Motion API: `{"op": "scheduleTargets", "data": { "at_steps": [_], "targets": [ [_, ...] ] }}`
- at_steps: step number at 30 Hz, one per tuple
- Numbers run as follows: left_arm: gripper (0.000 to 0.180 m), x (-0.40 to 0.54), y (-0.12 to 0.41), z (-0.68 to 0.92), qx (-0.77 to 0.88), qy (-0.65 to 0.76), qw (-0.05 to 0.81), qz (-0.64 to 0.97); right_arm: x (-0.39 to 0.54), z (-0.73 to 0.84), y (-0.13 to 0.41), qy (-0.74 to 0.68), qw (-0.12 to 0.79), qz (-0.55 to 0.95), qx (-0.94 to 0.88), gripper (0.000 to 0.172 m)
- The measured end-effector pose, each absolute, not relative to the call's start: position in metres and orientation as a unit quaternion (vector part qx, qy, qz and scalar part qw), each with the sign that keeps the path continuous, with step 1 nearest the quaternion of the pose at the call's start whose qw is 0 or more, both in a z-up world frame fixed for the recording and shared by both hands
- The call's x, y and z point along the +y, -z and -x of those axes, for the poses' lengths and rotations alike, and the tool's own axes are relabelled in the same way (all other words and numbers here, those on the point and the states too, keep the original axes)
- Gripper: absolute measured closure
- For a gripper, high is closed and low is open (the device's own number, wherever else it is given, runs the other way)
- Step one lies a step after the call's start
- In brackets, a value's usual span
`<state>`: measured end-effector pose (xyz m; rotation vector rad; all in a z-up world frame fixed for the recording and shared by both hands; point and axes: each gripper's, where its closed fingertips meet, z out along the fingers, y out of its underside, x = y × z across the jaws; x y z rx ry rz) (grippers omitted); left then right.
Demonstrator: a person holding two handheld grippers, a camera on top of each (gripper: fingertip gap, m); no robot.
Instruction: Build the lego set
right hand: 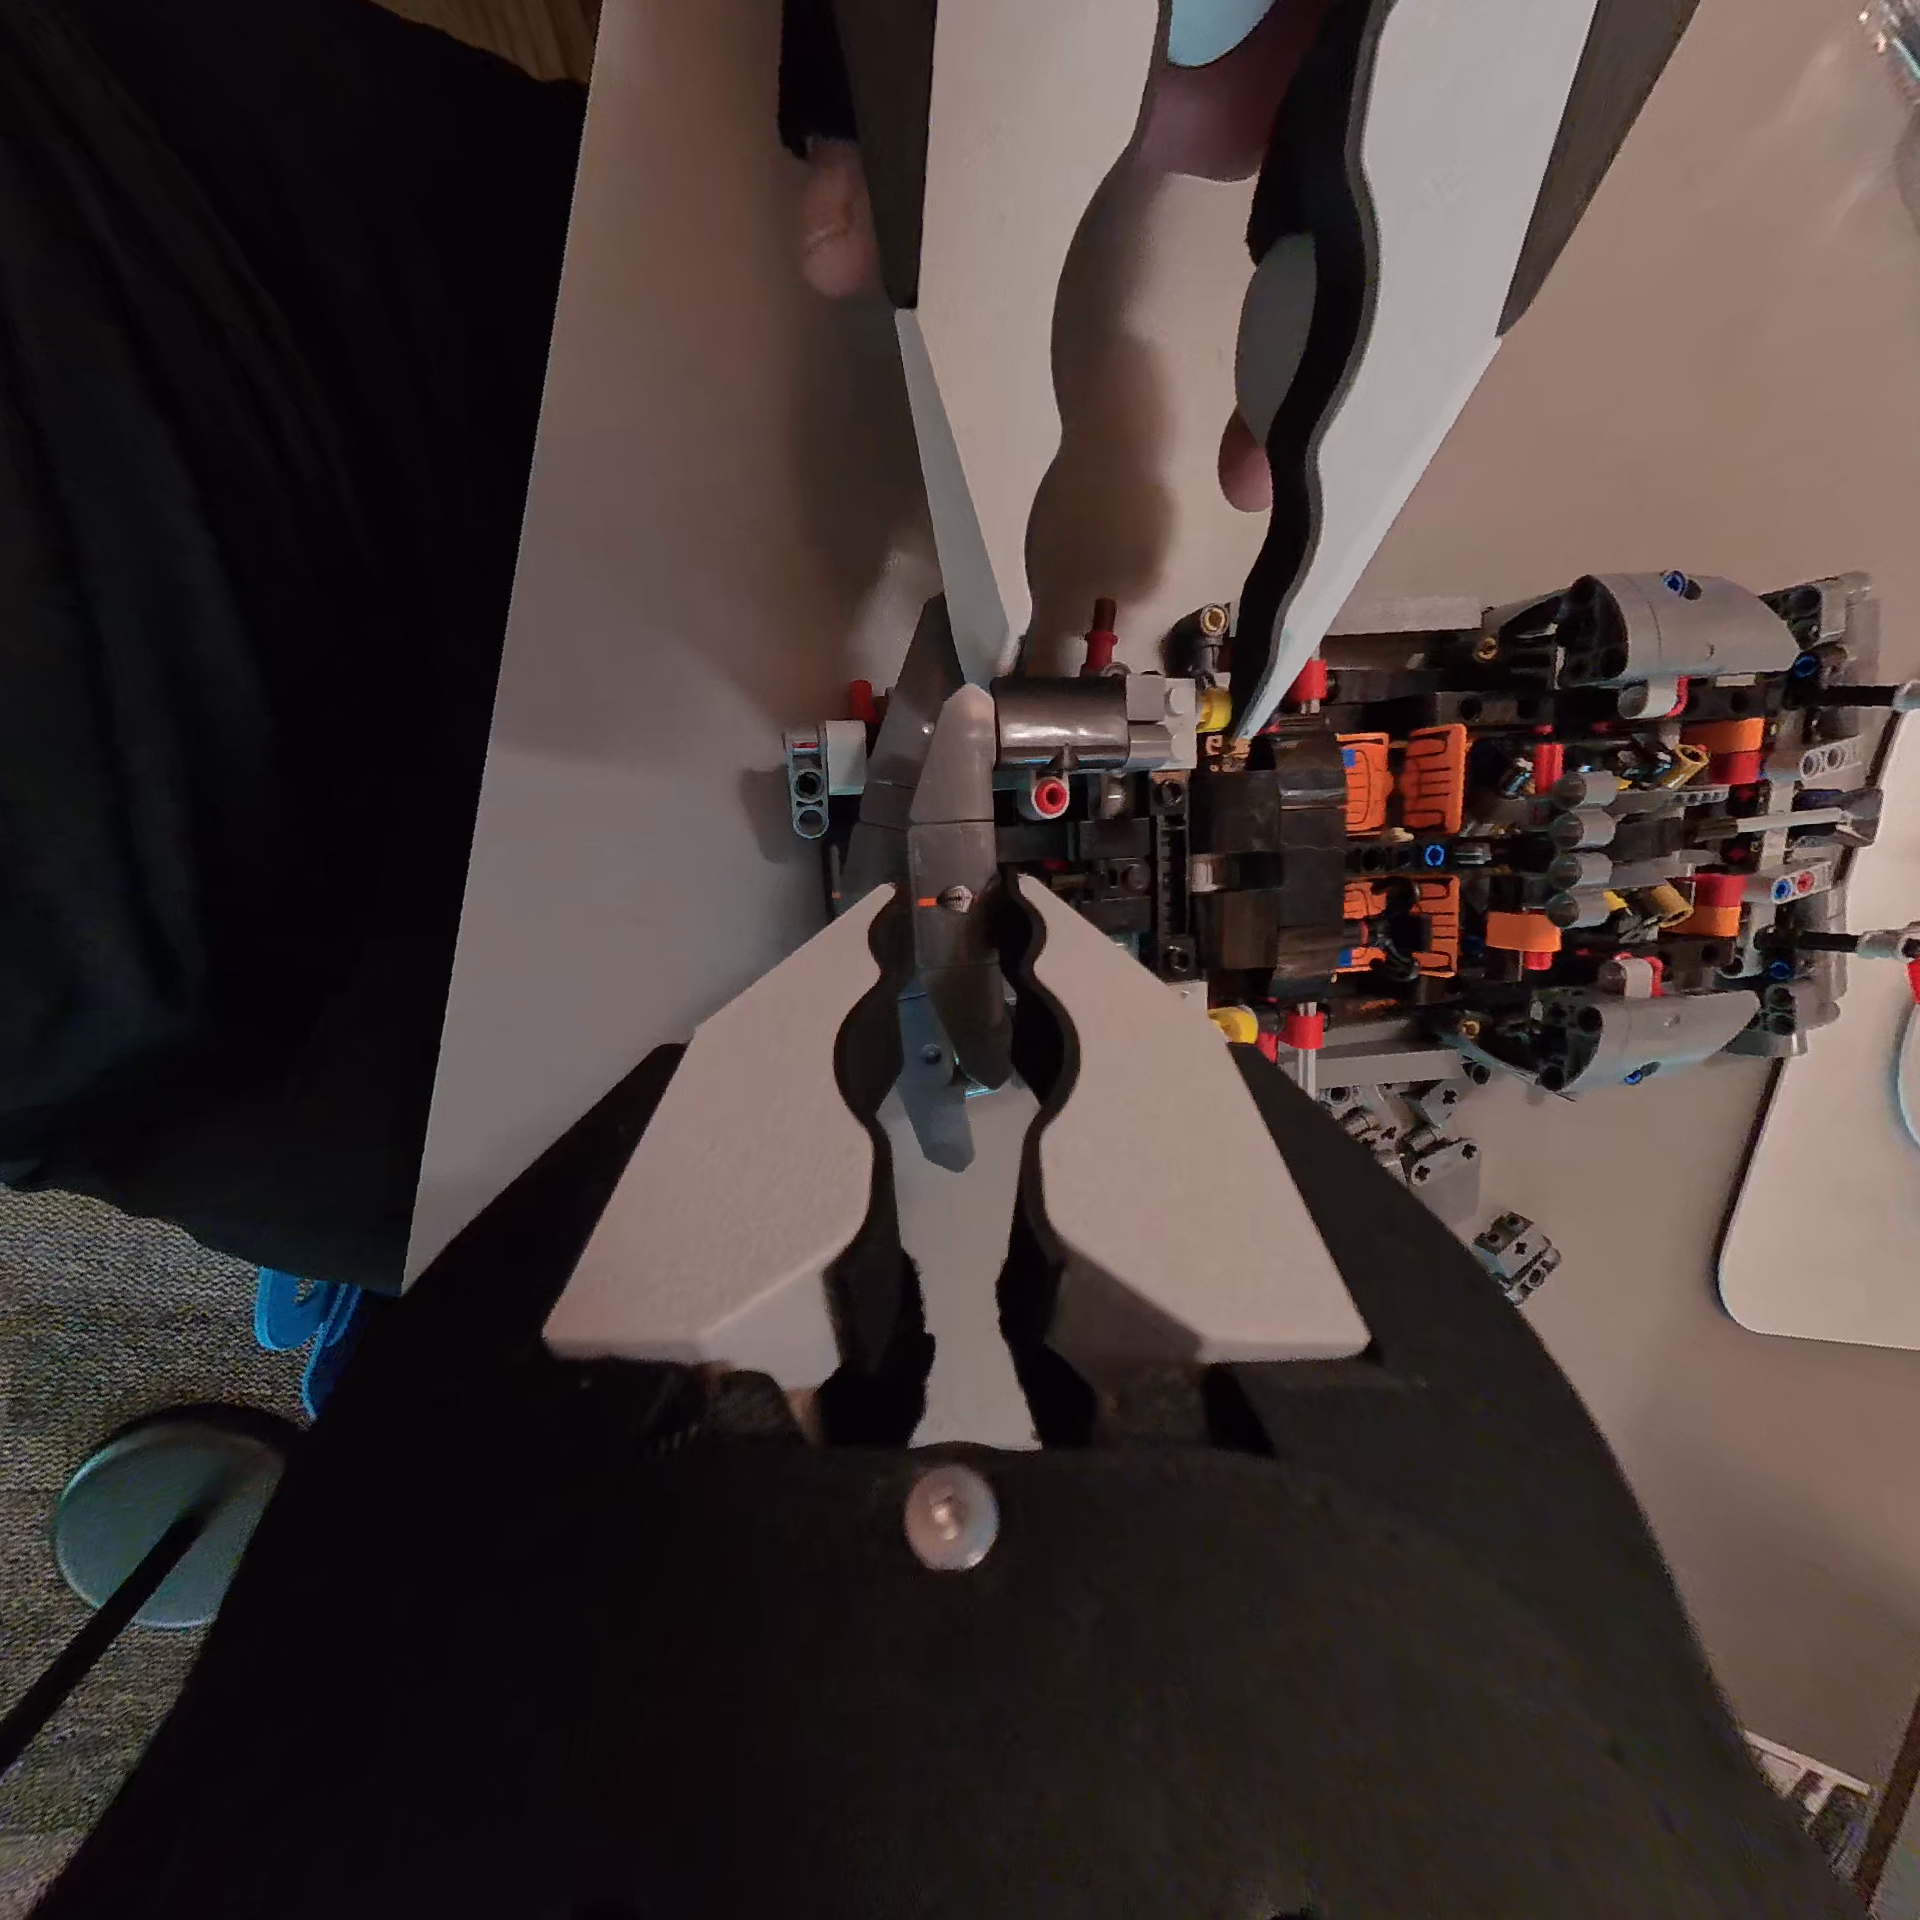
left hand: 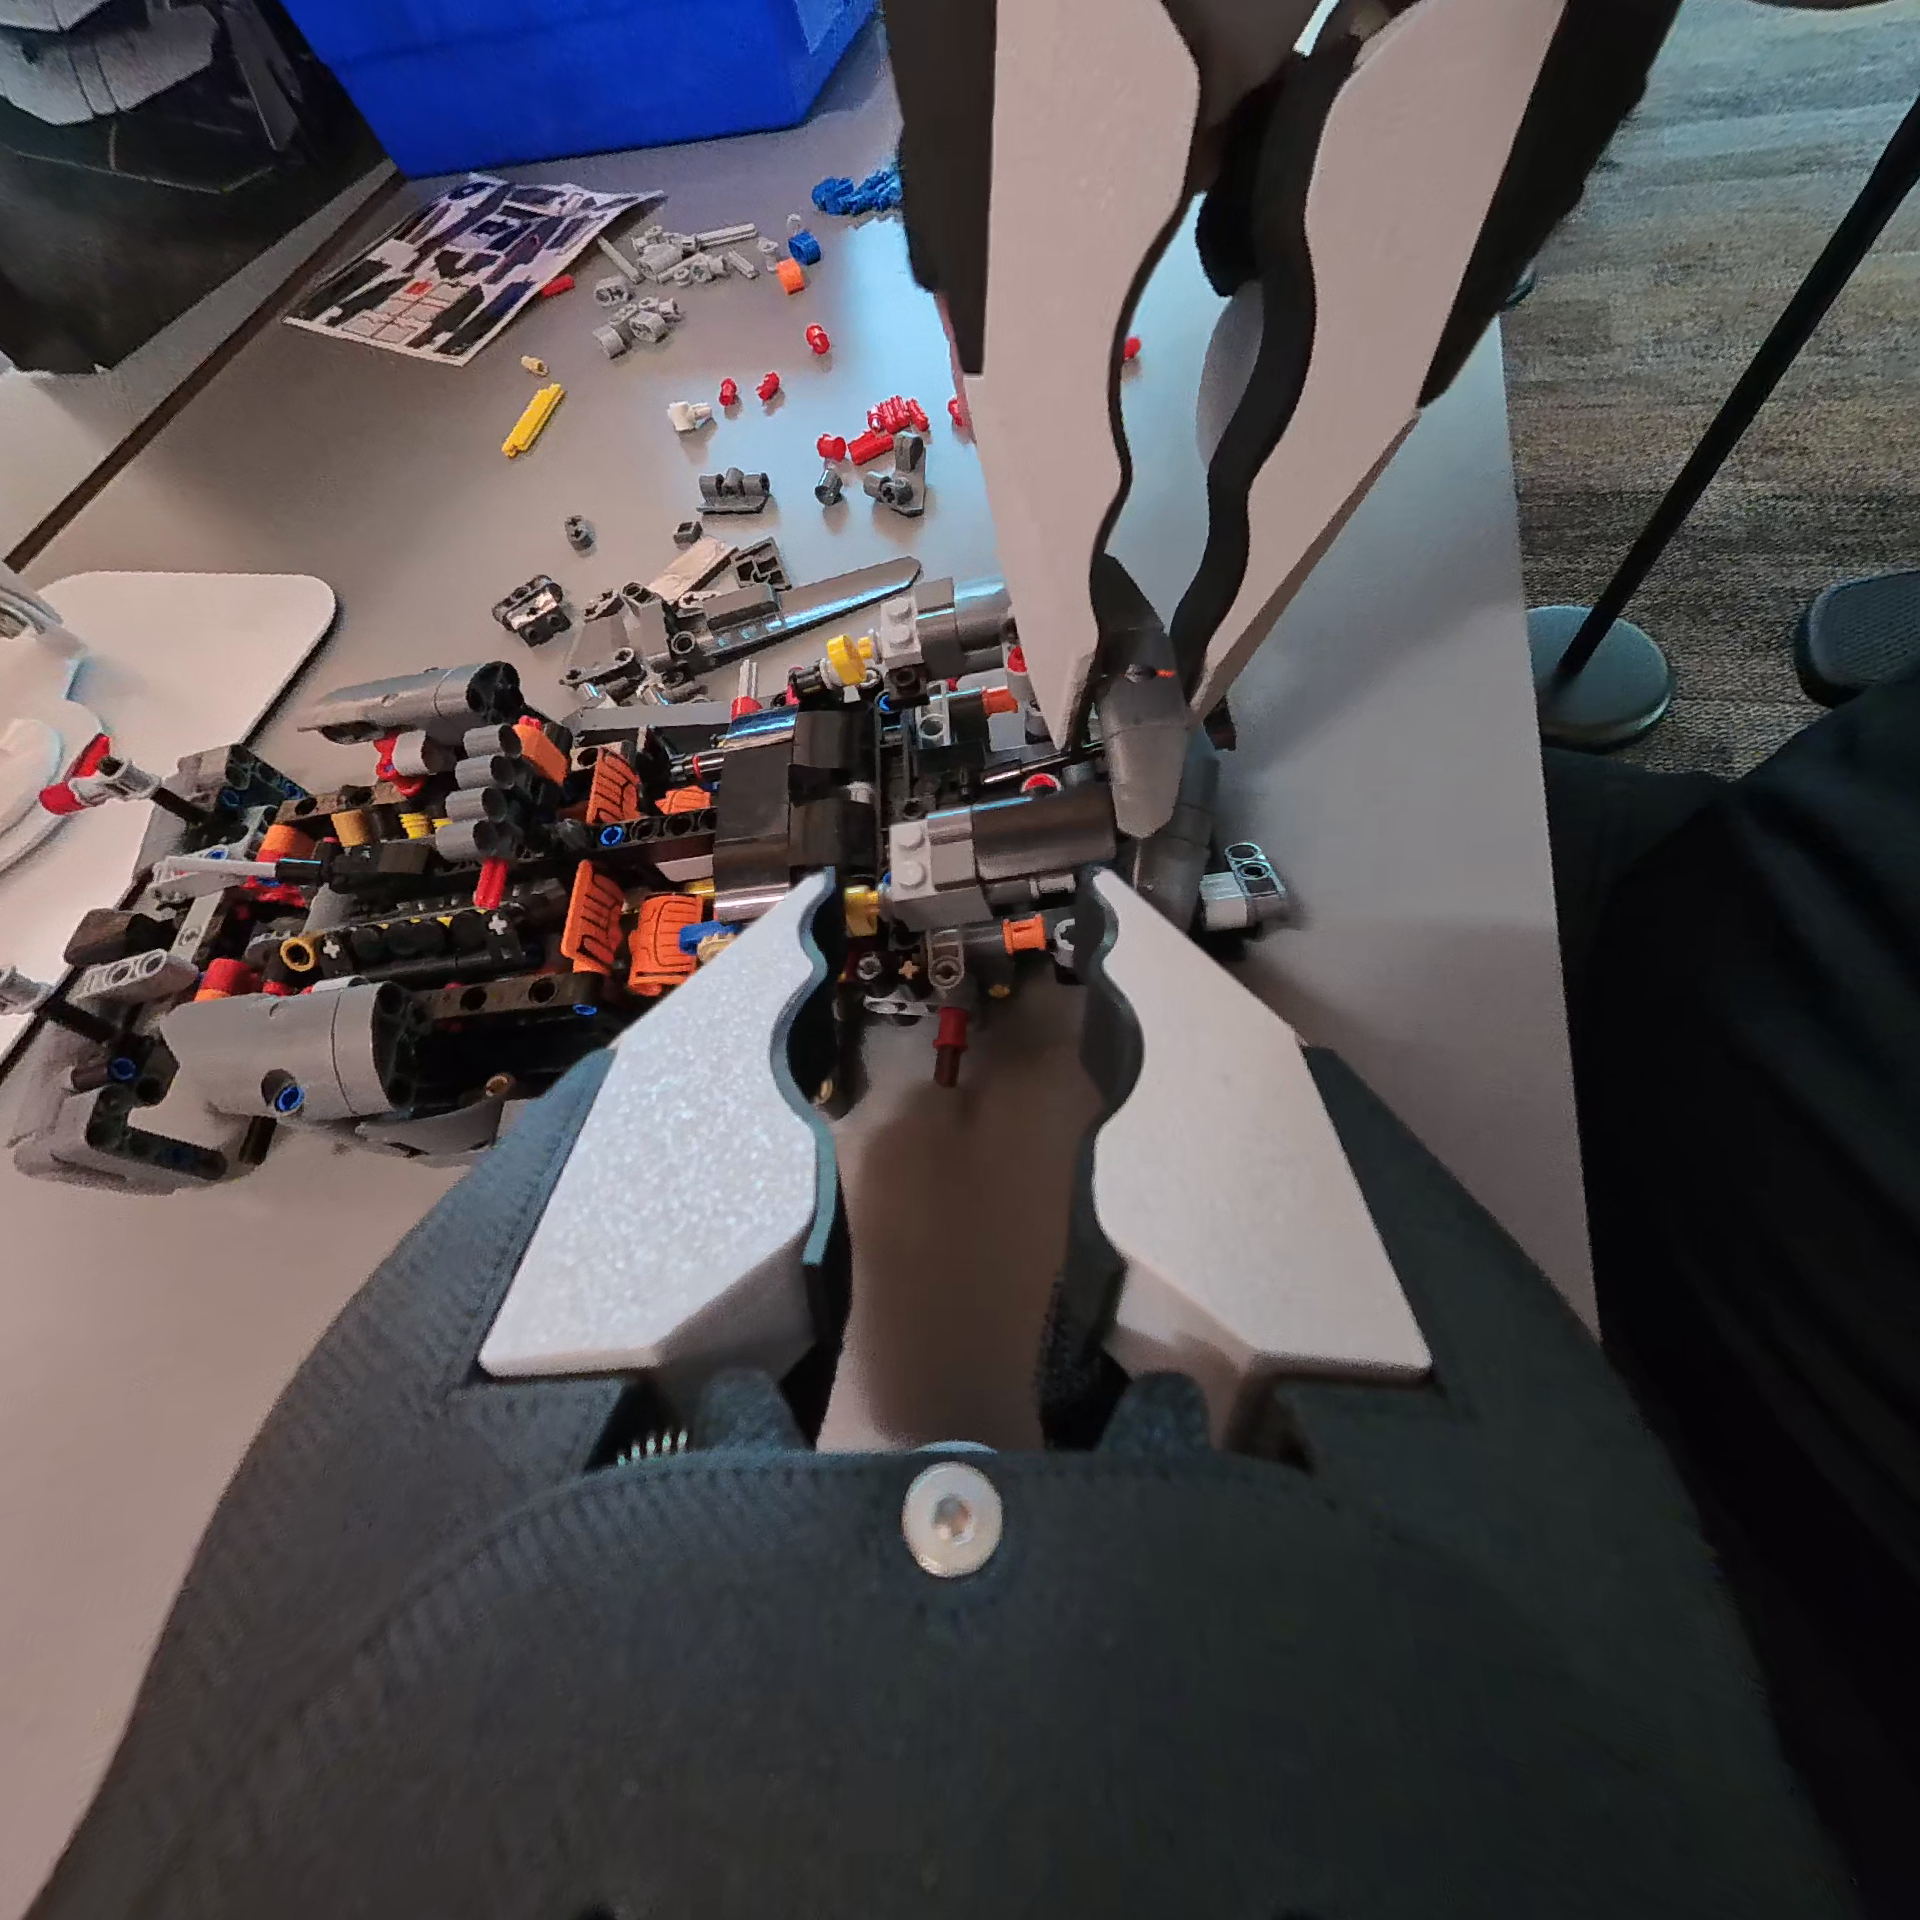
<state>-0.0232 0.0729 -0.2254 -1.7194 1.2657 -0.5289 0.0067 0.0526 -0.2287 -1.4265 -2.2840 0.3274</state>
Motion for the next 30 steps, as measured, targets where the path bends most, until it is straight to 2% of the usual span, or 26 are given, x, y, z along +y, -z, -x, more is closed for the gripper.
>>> {"op": "scheduleTargets", "data": {
  "at_steps": [13, 22, 30],
  "targets": [
    [0.140, 0.078, 0.225, 0.026, 0.502, 0.208, 0.457, 0.704, 0.058, -0.004, 0.230, -0.109, 0.242, 0.510, -0.819, 0.159],
    [0.117, 0.086, 0.224, 0.039, 0.509, 0.199, 0.441, 0.712, 0.058, 0.002, 0.230, -0.103, 0.259, 0.500, -0.820, 0.159],
    [0.125, 0.084, 0.230, 0.037, 0.506, 0.238, 0.400, 0.726, 0.060, 0.004, 0.230, -0.096, 0.271, 0.502, -0.816, 0.159]
  ]
}}
